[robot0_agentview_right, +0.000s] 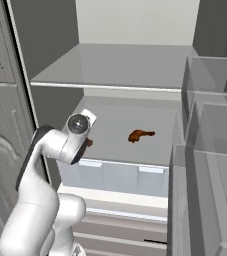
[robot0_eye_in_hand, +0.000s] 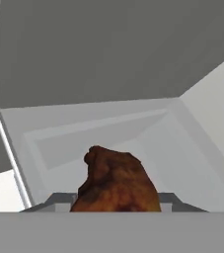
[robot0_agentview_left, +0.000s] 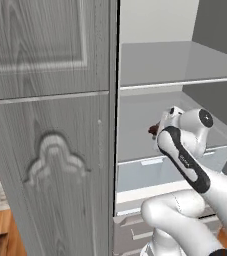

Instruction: Place the chicken drumstick on the counter behind the older chicken drumstick on the same shelf of the fridge to maintain FIFO order. Close the fridge door when finished.

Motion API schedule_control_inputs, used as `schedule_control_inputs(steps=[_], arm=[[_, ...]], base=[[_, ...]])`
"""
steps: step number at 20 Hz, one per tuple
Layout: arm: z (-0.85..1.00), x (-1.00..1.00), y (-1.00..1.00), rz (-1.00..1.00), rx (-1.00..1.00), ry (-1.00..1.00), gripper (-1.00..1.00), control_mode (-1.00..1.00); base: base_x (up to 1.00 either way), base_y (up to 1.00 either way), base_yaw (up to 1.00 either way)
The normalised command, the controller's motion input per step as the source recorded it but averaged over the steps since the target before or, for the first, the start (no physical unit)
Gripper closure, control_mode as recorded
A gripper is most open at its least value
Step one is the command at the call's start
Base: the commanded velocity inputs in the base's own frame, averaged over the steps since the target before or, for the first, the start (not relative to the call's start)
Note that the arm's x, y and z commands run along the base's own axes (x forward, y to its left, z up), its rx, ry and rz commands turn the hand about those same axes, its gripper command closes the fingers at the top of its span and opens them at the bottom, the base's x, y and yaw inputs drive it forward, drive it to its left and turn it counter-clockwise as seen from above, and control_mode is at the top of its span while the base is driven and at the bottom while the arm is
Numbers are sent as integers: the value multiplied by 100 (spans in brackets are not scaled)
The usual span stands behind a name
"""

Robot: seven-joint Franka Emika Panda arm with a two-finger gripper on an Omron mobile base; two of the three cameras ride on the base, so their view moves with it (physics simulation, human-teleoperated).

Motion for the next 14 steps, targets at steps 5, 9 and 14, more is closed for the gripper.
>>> schedule_control_inputs(steps=[5, 9, 14], arm=[[-13, 84, 0, 5, 0, 0, 100, -100], [-16, 75, 0, 4, 0, 0, 100, -100], [-4, 68, 0, 0, 0, 0, 100, -100]], base=[[0, 0, 0], [0, 0, 0], [0, 0, 0]])
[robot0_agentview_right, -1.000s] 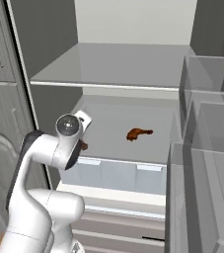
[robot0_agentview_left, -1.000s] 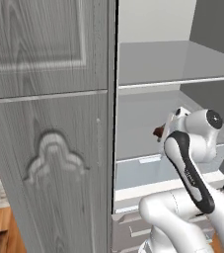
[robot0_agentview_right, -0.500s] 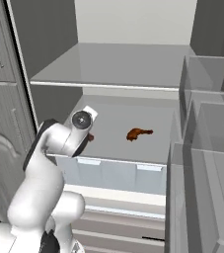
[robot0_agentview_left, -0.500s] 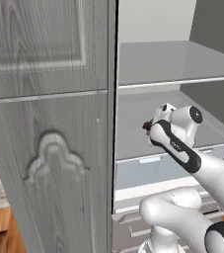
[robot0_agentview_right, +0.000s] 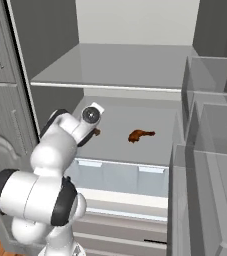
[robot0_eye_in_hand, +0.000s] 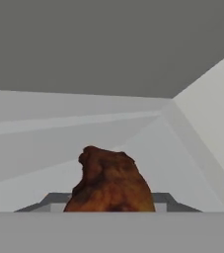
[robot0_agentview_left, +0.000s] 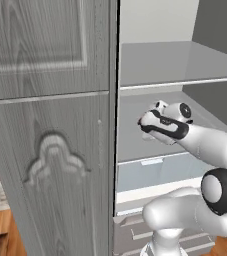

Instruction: Place the chicken drumstick on the counter behind the older chicken drumstick on the same shelf of the fridge to maintain FIFO order. Close the fridge door when finished.

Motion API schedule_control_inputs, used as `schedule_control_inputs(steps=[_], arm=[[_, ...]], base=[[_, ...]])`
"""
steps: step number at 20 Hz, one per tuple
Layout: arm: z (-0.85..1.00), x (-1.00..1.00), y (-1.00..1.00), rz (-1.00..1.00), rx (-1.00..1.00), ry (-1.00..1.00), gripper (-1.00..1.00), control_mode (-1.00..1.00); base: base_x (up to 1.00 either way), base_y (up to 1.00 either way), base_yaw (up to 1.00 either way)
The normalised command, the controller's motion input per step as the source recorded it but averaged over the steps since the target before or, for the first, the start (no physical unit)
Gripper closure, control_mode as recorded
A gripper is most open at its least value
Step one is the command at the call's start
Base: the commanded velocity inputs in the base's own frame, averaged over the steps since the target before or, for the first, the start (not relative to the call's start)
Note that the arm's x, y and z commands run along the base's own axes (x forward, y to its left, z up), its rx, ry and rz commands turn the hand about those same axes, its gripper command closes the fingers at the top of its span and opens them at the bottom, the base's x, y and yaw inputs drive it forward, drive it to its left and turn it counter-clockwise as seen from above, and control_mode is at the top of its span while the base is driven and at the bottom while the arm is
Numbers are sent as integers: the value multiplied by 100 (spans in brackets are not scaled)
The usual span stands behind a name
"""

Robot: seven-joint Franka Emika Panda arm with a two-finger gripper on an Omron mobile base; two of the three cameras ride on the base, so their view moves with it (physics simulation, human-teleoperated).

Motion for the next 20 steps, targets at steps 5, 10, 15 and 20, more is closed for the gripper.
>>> schedule_control_inputs(steps=[5, 10, 15, 20], arm=[[-1, 52, 0, 1, 0, 0, 100, -100], [-12, 41, 0, 0, 0, 0, 100, -100], [-19, 34, 0, 0, 0, 0, 100, -100], [-24, 36, 0, 0, 0, 0, 100, -100]], base=[[0, 0, 0], [0, 0, 0], [0, 0, 0], [0, 0, 0]])
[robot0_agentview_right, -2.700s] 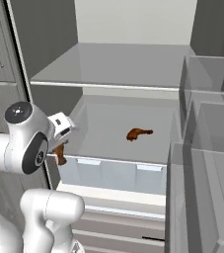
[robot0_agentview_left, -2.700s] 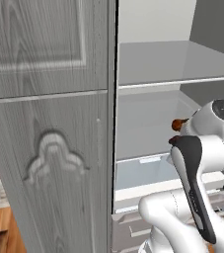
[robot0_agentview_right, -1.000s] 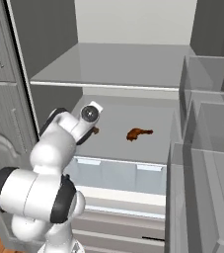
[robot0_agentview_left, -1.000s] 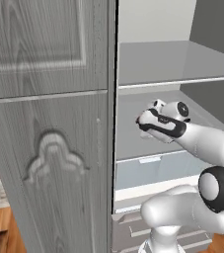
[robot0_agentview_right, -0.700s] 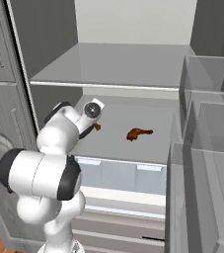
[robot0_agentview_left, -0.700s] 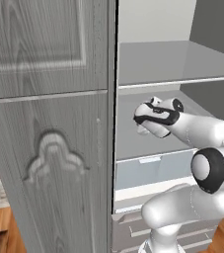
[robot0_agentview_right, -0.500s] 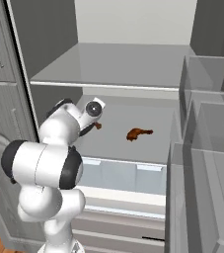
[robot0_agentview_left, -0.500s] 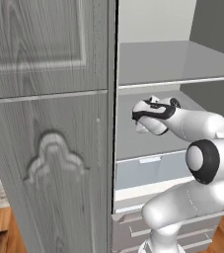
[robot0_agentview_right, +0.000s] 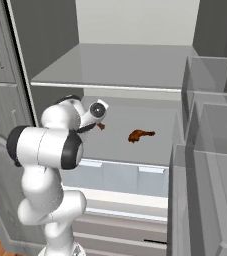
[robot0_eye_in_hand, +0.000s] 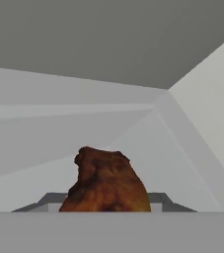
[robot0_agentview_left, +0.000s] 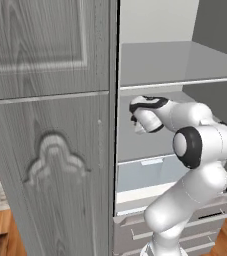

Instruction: Place the chicken drumstick on the counter behind the older chicken drumstick on the same shelf of the fridge to maintain FIFO order. Close the fridge door when finished.

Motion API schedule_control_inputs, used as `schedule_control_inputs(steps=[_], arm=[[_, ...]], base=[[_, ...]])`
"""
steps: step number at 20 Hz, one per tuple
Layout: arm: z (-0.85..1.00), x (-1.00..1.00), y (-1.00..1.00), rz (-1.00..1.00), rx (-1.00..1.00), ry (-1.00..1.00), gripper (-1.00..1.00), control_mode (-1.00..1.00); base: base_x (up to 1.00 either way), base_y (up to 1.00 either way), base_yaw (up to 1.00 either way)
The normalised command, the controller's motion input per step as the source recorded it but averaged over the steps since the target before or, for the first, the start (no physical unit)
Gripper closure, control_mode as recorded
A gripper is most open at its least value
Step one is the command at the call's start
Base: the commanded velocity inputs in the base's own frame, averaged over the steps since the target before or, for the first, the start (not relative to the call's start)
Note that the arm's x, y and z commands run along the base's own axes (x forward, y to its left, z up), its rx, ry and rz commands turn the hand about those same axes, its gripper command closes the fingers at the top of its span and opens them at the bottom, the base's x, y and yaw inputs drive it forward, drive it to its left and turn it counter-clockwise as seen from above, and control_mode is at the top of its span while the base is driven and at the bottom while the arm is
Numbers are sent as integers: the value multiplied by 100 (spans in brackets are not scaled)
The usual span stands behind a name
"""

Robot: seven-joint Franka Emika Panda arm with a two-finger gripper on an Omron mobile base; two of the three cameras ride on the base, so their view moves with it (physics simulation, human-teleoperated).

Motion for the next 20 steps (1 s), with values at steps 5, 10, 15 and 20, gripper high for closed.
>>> schedule_control_inputs(steps=[5, 10, 15, 20], arm=[[-24, 35, -2, 0, 0, 0, 100, -100], [-29, 49, -1, 1, -1, 0, 100, -100], [-25, 33, 0, 6, 0, -5, 100, -100], [-34, 26, 0, 6, 0, -5, 100, -100]], base=[[0, 0, 0], [0, 0, 0], [0, 0, 0], [0, 0, 0]])
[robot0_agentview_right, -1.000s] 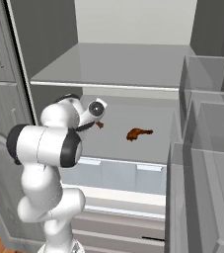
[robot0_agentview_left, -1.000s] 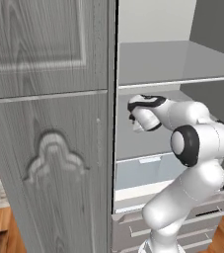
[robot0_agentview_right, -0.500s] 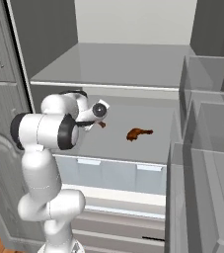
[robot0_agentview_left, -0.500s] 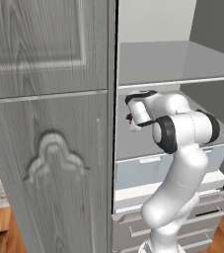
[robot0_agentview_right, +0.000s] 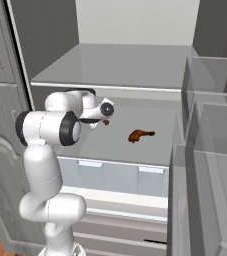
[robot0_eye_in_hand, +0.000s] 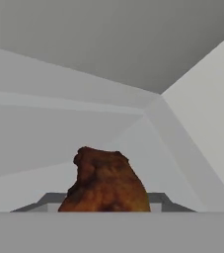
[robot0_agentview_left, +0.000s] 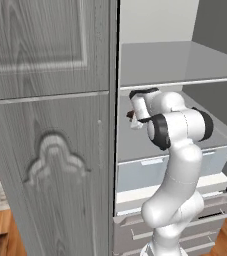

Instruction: Place the chicken drumstick on the counter behind the older chicken drumstick on the same shelf of the fridge to maintain FIFO order. Close the fridge door when finished.

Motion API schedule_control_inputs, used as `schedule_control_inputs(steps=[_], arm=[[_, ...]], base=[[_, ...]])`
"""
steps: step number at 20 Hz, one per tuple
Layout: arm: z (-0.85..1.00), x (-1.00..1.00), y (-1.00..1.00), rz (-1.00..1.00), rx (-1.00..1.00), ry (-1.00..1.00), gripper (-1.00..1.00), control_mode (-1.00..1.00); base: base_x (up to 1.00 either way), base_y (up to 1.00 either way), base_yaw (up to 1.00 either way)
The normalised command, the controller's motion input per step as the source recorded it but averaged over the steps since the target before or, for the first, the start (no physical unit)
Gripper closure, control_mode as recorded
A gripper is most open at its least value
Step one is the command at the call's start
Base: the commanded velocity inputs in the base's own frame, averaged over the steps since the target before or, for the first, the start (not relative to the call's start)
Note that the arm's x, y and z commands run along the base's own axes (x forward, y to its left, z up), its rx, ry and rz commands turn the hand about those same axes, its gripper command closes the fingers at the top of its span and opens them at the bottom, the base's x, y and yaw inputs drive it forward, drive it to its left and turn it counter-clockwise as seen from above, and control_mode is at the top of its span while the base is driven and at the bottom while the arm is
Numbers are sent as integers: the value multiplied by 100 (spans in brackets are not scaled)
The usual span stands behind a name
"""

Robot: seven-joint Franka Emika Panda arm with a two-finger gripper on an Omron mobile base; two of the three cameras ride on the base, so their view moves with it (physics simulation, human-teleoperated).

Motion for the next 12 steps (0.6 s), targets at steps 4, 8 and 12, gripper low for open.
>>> schedule_control_inputs(steps=[4, 8, 12], arm=[[-42, 22, 0, 6, 0, -3, 100, -100], [-48, 24, 0, 4, -1, -1, -100, -100], [-43, 12, 0, 2, -3, -3, -100, -100]], base=[[0, 0, 0], [0, 0, 0], [0, 0, 0]])
